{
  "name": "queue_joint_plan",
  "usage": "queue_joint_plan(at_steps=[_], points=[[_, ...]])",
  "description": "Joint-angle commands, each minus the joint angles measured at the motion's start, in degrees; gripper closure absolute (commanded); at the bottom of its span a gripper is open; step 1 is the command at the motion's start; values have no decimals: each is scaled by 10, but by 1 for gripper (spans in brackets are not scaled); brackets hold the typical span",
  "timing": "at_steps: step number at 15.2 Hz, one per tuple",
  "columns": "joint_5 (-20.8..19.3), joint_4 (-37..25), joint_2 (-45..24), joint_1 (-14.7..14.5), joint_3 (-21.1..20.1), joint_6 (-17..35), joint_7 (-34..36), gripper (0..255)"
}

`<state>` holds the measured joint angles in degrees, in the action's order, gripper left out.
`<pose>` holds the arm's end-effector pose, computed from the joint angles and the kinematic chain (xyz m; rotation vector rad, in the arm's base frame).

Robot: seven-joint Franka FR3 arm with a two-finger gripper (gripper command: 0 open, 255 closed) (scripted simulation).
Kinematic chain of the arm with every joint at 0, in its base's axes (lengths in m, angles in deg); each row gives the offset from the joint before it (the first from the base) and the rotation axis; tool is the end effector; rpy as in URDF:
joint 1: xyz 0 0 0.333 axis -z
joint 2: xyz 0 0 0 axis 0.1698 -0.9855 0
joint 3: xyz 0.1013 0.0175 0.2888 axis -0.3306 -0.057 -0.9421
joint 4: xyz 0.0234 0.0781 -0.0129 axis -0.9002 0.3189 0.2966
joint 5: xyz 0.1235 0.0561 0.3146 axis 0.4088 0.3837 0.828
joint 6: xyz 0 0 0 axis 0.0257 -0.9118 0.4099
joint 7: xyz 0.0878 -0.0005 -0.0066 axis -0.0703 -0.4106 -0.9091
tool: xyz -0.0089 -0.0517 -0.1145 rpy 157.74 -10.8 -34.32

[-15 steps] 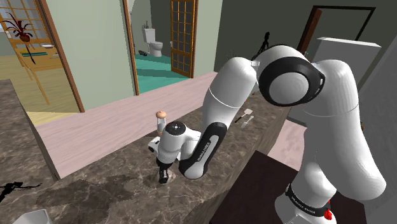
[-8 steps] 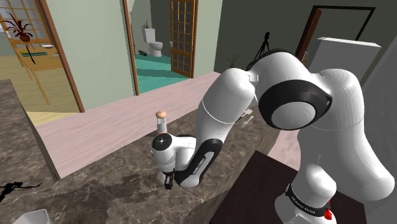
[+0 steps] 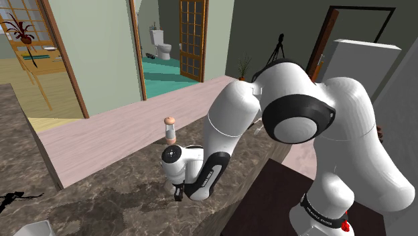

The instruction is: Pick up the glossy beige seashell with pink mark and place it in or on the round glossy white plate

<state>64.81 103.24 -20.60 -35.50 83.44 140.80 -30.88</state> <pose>0.4778 0.2120 0.1085 2.6912 0.8704 0.0732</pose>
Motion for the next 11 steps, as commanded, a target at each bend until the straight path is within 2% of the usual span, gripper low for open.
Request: queue_joint_plan(at_steps=[1, 4, 5, 11], points=[[0, -1, -1, 0, 0, 1, 0, 0], [0, -1, -1, 0, 0, 1, 0, 0], [0, -1, -1, 0, 0, 1, 0, 255], [0, -1, -2, 0, 0, 1, 0, 255]])
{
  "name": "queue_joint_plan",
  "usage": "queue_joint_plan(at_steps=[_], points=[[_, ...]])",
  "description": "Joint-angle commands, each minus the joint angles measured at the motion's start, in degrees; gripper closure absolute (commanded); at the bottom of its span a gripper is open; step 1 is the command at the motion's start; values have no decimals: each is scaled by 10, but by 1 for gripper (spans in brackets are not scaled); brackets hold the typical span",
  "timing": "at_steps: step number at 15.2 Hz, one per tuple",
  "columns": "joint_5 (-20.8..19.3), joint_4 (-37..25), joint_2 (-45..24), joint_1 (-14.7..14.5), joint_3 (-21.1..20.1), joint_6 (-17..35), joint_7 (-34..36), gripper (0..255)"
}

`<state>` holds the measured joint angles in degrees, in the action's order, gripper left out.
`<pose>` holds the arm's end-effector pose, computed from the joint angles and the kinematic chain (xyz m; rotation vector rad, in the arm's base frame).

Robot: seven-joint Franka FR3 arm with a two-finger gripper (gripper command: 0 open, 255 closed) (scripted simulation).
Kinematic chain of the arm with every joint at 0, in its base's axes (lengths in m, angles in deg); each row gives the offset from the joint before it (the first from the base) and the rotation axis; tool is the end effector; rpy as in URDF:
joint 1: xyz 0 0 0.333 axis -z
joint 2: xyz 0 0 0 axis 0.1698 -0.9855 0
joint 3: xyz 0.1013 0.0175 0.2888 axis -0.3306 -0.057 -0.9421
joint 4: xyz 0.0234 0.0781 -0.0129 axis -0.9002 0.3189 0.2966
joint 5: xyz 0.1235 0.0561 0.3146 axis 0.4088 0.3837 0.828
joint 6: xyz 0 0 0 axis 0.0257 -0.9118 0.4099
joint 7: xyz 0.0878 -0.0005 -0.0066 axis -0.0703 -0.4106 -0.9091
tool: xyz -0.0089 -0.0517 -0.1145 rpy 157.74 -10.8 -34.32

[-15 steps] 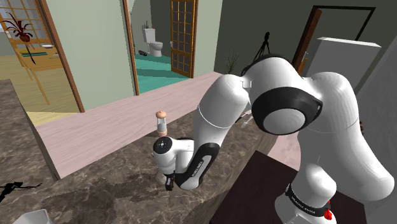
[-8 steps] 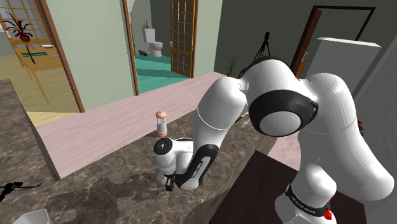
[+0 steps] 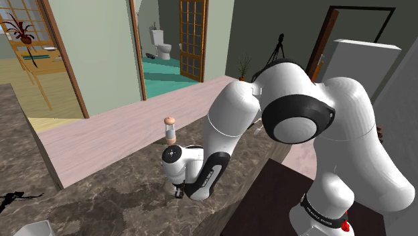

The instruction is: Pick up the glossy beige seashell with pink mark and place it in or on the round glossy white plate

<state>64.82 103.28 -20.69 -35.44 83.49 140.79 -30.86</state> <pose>0.4777 0.2106 0.1077 2.6908 0.8672 0.0700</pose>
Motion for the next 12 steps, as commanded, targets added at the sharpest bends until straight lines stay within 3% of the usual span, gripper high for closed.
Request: queue_joint_plan(at_steps=[1, 12], points=[[0, -1, -1, -1, -1, 1, 0, 255], [-9, 24, 71, -13, 14, -44, -10, 255]])
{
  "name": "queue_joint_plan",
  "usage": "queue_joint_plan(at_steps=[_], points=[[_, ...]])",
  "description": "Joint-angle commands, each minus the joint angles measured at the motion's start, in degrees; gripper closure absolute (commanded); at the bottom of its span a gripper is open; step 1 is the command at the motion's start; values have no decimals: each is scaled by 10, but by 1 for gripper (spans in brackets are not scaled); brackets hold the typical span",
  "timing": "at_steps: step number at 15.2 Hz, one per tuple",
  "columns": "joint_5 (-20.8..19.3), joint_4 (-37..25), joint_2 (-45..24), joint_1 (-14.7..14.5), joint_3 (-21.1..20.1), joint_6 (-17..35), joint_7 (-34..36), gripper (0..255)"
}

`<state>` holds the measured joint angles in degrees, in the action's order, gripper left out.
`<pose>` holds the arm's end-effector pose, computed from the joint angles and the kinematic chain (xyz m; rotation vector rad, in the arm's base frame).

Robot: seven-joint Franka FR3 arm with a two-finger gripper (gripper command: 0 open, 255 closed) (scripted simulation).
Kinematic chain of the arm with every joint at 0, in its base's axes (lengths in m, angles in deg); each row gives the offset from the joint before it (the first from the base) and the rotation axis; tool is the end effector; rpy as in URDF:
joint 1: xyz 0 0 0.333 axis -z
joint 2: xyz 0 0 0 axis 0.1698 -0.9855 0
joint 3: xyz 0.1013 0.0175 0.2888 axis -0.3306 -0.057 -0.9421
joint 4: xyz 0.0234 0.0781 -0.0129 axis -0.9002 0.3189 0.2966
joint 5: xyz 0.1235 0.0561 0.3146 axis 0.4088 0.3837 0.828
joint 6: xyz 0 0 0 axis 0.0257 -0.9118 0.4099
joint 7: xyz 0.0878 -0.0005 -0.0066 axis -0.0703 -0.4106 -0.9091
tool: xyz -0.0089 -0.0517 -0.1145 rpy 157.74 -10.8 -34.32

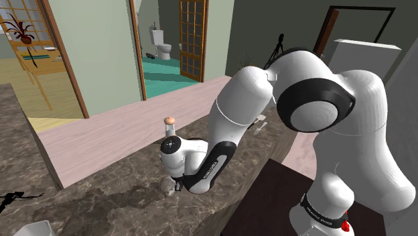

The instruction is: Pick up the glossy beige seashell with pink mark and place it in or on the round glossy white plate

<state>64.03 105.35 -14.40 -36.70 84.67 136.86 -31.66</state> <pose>0.4760 0.2117 0.1483 2.6911 0.8705 0.0739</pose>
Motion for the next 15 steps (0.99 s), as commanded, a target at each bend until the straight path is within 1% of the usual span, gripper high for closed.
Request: queue_joint_plan(at_steps=[1, 2, 4, 5, 6, 8, 9, 15], points=[[0, 0, 0, 0, 0, 0, 0, 255], [0, 0, 0, 0, 0, 0, 0, 0], [82, -54, -33, -49, 18, -70, 171, 0], [123, -90, -54, -64, 25, -108, 253, 0], [164, -130, -76, -74, 31, -146, 333, 0], [240, -219, -126, -80, 46, -219, 491, 0], [248, -229, -131, -79, 48, -227, 509, 0], [257, -230, -162, -65, 36, -196, 504, 0]])
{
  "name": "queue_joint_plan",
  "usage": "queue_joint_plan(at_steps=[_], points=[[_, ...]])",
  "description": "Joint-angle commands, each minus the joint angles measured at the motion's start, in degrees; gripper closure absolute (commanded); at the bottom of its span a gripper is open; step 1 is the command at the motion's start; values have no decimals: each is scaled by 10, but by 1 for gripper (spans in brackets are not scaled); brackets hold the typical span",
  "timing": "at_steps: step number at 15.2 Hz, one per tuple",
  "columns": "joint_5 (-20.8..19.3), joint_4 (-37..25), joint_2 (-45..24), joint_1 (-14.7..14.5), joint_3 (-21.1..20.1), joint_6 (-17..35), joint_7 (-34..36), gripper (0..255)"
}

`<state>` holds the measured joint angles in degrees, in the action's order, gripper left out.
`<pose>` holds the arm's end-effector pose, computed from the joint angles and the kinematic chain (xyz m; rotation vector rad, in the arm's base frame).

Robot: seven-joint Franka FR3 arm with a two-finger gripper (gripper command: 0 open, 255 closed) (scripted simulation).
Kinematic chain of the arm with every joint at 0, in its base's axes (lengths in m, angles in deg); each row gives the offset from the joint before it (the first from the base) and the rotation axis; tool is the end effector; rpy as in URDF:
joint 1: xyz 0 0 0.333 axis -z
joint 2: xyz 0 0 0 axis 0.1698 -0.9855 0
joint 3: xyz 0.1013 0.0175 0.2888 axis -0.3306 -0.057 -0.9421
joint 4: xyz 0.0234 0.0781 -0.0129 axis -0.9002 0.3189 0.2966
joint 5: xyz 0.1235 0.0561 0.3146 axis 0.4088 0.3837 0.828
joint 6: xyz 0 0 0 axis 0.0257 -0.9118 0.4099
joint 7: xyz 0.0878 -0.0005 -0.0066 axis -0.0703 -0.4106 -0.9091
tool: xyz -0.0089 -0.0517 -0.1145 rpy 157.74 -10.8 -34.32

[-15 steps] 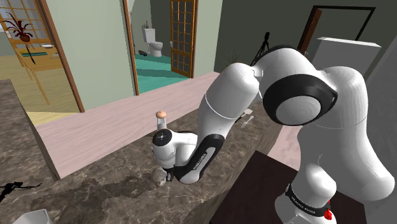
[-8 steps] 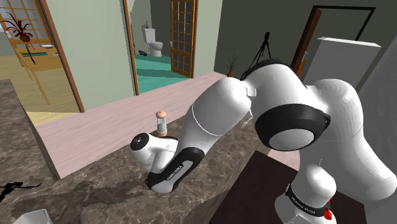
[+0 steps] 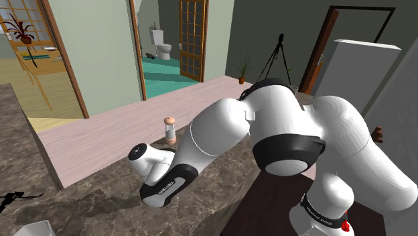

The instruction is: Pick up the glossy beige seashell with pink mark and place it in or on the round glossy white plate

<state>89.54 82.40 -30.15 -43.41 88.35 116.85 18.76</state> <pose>0.5146 0.2747 0.1093 2.7419 -0.7580 0.0459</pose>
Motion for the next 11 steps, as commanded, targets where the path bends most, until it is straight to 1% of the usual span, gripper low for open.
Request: queue_joint_plan(at_steps=[1, 9, 10, 11], points=[[4, -2, -13, 6, -4, 12, -2, 0], [4, -2, -13, 6, -4, 12, -2, 0], [4, -2, -13, 6, -4, 12, -2, 255], [4, -2, -13, 6, -4, 12, -2, 255]])
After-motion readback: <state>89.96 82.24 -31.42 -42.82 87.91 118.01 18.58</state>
